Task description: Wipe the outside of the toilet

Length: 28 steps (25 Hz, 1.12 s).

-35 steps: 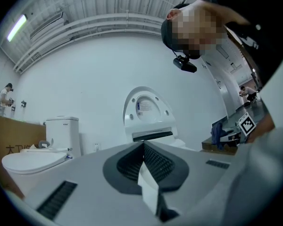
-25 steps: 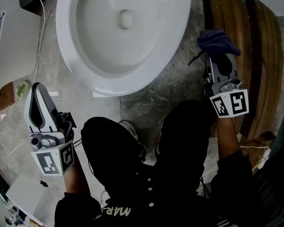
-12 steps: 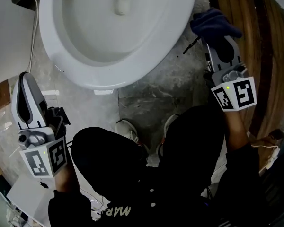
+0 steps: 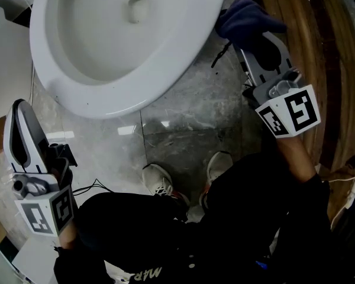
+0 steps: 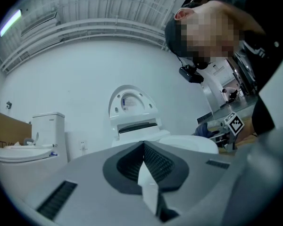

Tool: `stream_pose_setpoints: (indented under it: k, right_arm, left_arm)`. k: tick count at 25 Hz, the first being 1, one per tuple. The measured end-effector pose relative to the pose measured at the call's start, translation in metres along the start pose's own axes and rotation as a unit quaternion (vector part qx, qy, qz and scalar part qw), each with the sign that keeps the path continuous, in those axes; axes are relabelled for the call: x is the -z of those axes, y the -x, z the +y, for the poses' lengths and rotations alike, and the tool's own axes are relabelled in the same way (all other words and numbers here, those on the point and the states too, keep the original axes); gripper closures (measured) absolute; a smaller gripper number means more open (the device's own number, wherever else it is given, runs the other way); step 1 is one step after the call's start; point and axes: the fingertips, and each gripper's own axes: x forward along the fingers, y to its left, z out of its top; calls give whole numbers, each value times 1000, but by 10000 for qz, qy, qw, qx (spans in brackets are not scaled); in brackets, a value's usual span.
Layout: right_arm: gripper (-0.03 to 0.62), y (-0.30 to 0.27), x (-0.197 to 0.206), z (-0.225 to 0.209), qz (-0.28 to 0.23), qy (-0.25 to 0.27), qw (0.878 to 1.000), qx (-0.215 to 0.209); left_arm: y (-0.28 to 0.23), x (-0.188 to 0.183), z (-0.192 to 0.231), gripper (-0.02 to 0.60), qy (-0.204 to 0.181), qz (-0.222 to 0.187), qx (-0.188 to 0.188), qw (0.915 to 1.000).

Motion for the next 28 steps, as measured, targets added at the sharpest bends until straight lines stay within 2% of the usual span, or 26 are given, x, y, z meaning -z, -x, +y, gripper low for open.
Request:
stream_pose_setpoints:
  k: [5, 9, 15, 19, 23, 26, 28]
  right_arm:
    - [553, -7, 1, 7, 46, 118, 9999, -102]
    - [553, -15, 7, 14, 210, 269, 9990, -302]
    - [554, -10, 8, 17, 118, 308, 9988, -374]
    - [554, -6, 26, 28, 211, 344, 9981, -470]
    - [554, -7, 47, 35, 335, 333, 9973, -566]
    - [554, -10, 67, 43, 472, 285, 9964, -650]
    - [554, -10, 79, 48, 546, 247, 9957, -700]
  left_arm:
    - [2, -4, -16, 571, 19, -108, 171, 9998]
    - [9, 5, -22, 571, 209, -125, 246, 9994]
    - [15, -5, -33, 571, 115, -251, 333, 9991]
    - [20, -2, -44, 571, 23, -299, 439, 9986]
    - [18, -1, -47, 571, 229, -182, 380, 9988]
    - [-1, -8, -65, 571, -2, -20, 676, 9977]
    - [13, -3, -59, 571, 15, -115, 635, 9979]
